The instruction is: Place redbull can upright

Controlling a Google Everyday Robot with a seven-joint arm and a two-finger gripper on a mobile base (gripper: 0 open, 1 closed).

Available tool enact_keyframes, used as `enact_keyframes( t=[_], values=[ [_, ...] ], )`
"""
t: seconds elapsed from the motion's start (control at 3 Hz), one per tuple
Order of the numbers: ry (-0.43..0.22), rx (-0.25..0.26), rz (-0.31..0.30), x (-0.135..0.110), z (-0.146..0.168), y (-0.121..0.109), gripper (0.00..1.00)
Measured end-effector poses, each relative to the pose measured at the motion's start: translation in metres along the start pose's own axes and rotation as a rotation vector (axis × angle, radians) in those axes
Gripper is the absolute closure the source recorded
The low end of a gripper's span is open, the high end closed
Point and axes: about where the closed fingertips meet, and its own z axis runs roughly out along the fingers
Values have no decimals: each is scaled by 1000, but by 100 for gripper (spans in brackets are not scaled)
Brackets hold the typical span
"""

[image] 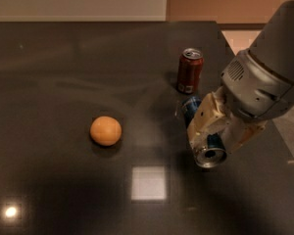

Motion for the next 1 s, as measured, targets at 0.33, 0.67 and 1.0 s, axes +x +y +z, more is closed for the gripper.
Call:
enact_keyframes(
  t=[0.33, 0.67, 1.0],
  values=[
    [18, 5, 80, 3, -1, -3, 100],
    [20, 6, 80, 3, -1, -3, 100],
    [24, 42, 129, 9, -5, -6, 100]
  ],
)
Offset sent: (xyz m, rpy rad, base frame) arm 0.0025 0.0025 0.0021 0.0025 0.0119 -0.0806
